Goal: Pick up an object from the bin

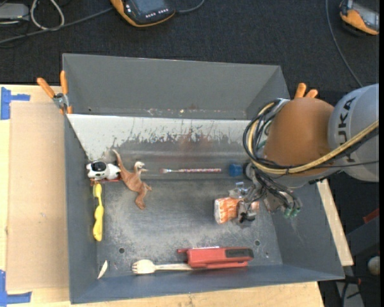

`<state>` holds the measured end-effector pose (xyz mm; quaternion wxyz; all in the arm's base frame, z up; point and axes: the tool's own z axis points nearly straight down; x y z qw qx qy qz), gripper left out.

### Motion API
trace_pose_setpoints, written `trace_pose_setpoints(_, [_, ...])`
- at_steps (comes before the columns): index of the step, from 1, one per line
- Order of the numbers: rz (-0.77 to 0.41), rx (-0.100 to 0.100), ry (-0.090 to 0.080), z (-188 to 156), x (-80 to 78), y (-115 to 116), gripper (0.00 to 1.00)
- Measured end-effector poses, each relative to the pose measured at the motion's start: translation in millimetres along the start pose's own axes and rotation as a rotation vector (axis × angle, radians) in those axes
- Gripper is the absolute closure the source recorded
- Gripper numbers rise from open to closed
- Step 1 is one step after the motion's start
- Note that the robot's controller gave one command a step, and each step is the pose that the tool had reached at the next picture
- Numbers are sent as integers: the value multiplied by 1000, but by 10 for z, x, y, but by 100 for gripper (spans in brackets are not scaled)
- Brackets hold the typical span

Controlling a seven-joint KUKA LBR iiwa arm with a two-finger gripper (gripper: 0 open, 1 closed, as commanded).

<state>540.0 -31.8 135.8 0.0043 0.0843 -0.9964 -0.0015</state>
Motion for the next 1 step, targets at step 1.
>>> trace_pose_setpoints(1, [12,-1,7,-750,119,104,100])
